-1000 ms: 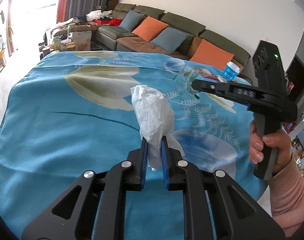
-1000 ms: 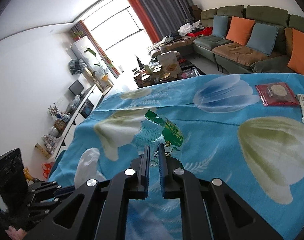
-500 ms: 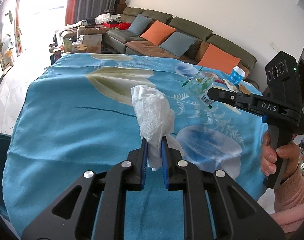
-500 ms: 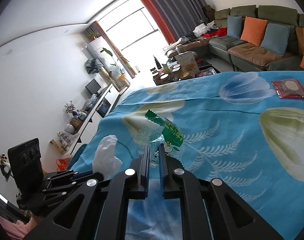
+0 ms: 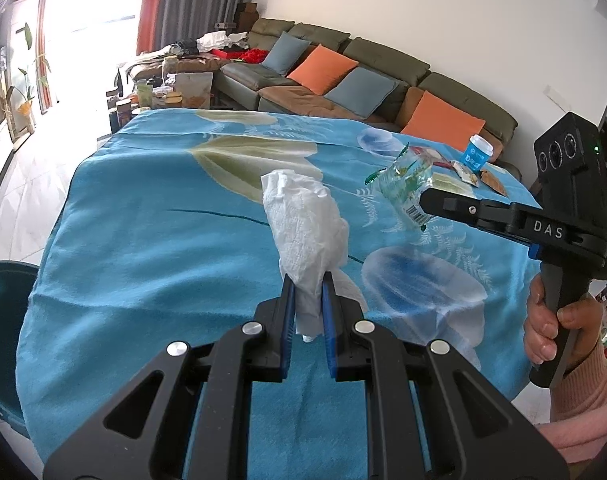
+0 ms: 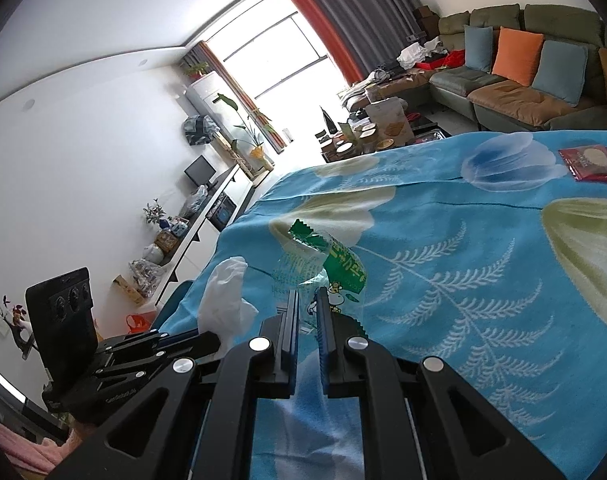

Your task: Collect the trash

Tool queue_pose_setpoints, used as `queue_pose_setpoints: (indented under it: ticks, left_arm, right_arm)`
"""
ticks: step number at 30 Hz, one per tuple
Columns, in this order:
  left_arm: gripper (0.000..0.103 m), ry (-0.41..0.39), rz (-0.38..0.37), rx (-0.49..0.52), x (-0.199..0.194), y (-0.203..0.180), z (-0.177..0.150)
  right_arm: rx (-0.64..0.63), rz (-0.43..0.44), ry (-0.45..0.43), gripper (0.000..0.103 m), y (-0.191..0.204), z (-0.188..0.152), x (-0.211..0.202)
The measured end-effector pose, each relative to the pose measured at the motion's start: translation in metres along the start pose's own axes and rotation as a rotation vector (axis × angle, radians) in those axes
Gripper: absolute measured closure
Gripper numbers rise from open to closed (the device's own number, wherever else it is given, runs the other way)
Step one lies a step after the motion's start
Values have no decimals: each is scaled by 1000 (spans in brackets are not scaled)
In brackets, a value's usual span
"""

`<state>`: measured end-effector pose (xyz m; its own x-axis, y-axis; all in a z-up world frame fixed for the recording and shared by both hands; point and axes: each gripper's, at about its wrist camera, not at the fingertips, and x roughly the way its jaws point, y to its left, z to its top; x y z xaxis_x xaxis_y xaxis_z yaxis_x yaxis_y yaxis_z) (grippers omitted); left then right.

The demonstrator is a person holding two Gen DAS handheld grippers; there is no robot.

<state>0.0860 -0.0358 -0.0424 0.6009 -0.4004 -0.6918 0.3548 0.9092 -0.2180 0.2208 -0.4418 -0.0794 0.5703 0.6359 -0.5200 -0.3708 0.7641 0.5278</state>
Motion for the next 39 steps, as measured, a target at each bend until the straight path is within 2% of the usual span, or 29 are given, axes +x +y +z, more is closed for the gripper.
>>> queue_pose_setpoints:
  ticks: [39]
  left_arm:
    - [90, -34, 50, -1, -23, 3, -8]
  right_arm:
    - [-27, 69, 21, 96, 21, -11, 8]
